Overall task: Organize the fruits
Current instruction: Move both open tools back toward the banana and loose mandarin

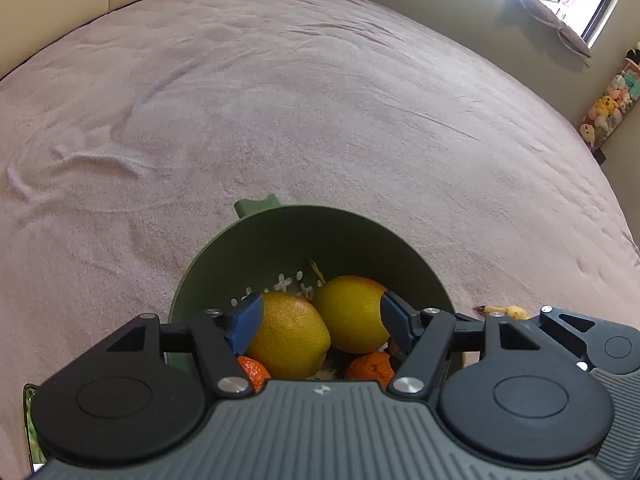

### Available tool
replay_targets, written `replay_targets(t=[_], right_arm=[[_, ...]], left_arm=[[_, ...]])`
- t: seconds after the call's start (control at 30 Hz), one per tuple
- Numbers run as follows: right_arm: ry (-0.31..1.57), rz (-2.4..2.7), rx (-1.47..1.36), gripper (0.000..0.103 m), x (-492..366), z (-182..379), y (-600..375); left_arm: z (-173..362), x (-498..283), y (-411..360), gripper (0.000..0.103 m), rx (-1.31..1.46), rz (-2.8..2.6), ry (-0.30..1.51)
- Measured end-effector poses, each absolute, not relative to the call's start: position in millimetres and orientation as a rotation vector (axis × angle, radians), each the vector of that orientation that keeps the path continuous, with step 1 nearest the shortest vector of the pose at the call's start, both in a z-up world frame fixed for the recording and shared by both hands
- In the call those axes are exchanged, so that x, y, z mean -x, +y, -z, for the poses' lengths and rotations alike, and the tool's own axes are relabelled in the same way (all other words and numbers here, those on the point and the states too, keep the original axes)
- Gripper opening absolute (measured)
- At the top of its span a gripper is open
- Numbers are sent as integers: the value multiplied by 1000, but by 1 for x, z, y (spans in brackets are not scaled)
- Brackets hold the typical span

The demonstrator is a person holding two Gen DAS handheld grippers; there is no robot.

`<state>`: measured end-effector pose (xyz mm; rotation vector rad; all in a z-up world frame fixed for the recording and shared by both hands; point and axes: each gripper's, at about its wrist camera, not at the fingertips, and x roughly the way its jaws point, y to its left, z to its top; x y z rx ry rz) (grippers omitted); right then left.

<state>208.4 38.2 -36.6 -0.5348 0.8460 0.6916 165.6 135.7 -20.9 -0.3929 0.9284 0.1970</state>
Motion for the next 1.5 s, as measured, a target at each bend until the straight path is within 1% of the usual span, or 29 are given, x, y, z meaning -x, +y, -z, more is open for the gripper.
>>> replay_targets(t=[0.07,0.37,0.47,0.7,0.87,1.07,1.17,1.5], right_arm=[[831,-687,520,49,-206,31,34],[779,-626,422,51,-192,13,0],[770,-590,372,55,-185,8,-16],[749,-490,308,56,-165,6,-55],[776,-419,270,57,-151,13,-89],[810,-327,205,57,-140,29,-129],[822,-292,186,57,-139,38,-142],[845,-218,99,57,-142,59,-170]], left_arm=[[17,-164,133,78,381,-193,918],[-6,-154,102,78,292,-120,840],[-13,-150,88,79,249,-84,813],[-22,-140,57,79,199,-3,772],[-23,-135,32,79,159,50,760],[-13,-131,3,79,125,125,781],[-3,-127,-13,77,106,151,789],[29,-121,-30,74,113,168,836]])
